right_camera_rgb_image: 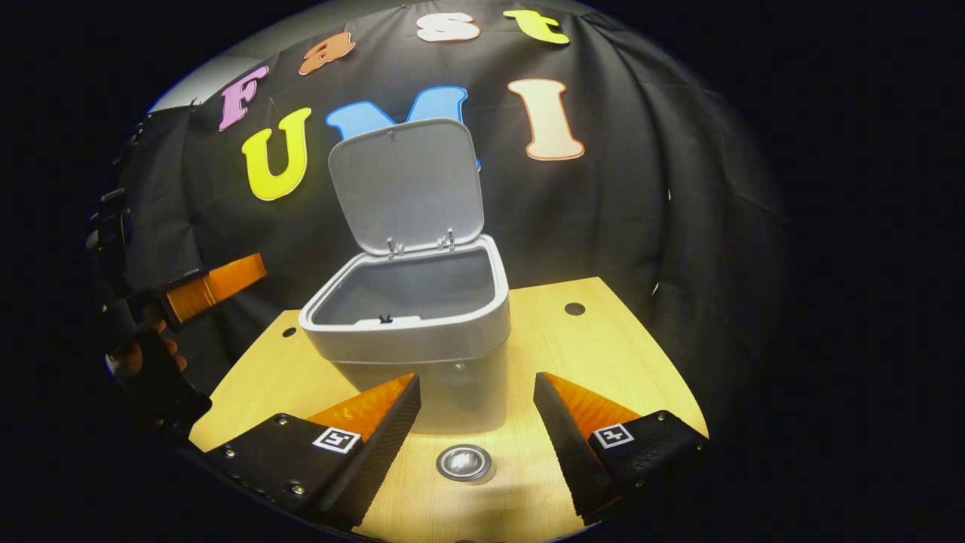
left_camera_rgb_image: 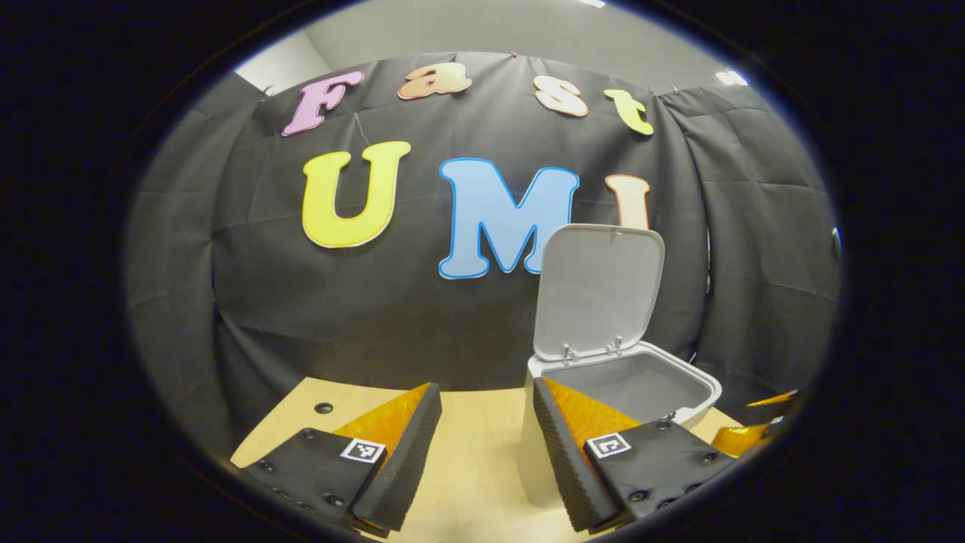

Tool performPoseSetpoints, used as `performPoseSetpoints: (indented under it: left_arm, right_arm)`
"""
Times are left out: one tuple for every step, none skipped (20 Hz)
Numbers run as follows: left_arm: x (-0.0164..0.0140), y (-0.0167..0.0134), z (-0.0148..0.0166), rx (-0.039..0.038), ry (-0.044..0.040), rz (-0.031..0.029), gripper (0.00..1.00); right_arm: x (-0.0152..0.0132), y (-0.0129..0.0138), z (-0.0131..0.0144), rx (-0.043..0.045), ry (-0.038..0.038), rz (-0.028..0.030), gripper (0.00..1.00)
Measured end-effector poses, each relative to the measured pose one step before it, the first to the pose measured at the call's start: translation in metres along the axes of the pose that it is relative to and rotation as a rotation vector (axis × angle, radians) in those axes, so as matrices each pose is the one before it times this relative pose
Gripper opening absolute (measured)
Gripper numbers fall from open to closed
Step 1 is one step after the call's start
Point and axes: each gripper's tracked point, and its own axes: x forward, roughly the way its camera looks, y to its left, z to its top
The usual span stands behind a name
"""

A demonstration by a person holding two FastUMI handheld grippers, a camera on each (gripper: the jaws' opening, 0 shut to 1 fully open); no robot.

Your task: Press the lid of the desktop garbage bin to open it, pick up the crumpled paper on the desktop and throw it into the bin, then pick up the pop can on the desktop and drop it into the bin, and finally close the garbage bin lid.

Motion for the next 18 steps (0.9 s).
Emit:
performPoseSetpoints:
  left_arm:
    - [-0.00112,0.00227,0.00048,0.00079,-0.00066,0.00558,0.85]
    - [-0.00107,0.00289,0.00065,0.00026,-0.00014,0.00557,0.85]
    - [-0.00151,0.00295,-0.00041,-0.0003,0.00037,0.00526,0.85]
    - [-0.00104,0.00317,-0.00054,0.0,0.00112,0.00533,0.85]
    - [-0.00177,0.00232,-0.00018,-0.0004,0.00104,0.00504,0.85]
    - [-0.0009,0.00233,0.00029,-0.00021,0.00051,0.00529,0.85]
    - [-0.00077,0.00302,-0.00052,0.00075,0.00026,0.00563,0.85]
    - [-0.00117,0.00275,0.0,0.00105,0.00039,0.00563,0.82]
    - [-0.00106,0.0031,0.00017,0.00069,-0.00124,0.00571,0.85]
    - [-0.00264,0.00193,-0.00106,0.00101,-0.00087,0.00481,0.85]
    - [-0.0006,0.00214,-0.00083,0.0009,-0.0001,0.00543,0.85]
    - [-0.00034,0.00275,0.00202,-0.00018,-0.00046,0.005,0.85]
    - [-0.00083,0.00156,-0.0006,-0.00159,-0.00005,0.00465,0.85]
    - [-0.00064,0.00239,0.00003,-0.0018,0.0017,0.00483,0.85]
    - [-0.00106,0.00163,-0.00022,-0.00186,0.00235,0.0048,0.85]
    - [-0.00068,0.0024,-0.0015,-0.0022,0.00224,0.00505,0.85]
    - [-0.00063,0.00211,0.00007,-0.00271,0.00083,0.00499,0.85]
    - [-0.00028,0.00165,-0.00034,-0.00259,0.00073,0.00415,0.85]
  right_arm:
    - [0.00332,0.00083,-0.00632,-0.00928,0.01857,0.0003,0.96]
    - [0.00351,0.00172,-0.0087,-0.00897,0.02191,0.00154,0.96]
    - [0.00472,0.00168,-0.00815,-0.00952,0.02379,0.00293,0.96]
    - [0.00462,0.00155,-0.00856,-0.0097,0.02395,0.00167,0.96]
    - [0.003,0.00155,-0.00712,-0.01019,0.02189,0.00509,0.96]
    - [0.00454,0.00031,-0.00624,-0.00985,0.0178,0.00415,0.98]
    - [0.00516,0.00262,-0.00371,-0.01082,0.01492,0.00274,0.98]
    - [0.00212,0.00018,-0.00478,-0.01098,0.01741,-0.00014,0.98]
    - [0.00267,-0.00018,-0.00635,-0.01101,0.02202,0.00017,0.98]
    - [0.00317,0.0,-0.00513,-0.00836,0.01681,0.00175,0.98]
    - [0.00148,0.0002,-0.00532,-0.00595,0.01817,0.00441,0.98]
    - [0.00165,0.00033,-0.00325,-0.00519,0.012,0.003,0.98]
    - [0.00335,0.00016,-0.00343,-0.00682,0.01312,0.00148,0.98]
    - [0.00342,-0.00031,-0.00274,-0.00619,0.01198,0.00156,0.98]
    - [0.00388,0.00017,-0.00504,-0.00498,0.01359,0.00167,0.98]
    - [0.00318,0.00026,-0.00416,-0.00266,0.01365,0.00163,0.98]
    - [0.00241,0.00113,-0.00346,-0.0015,0.01136,0.00325,1.0]
    - [0.00251,-0.00014,-0.00234,-0.00172,0.01173,0.00234,0.98]
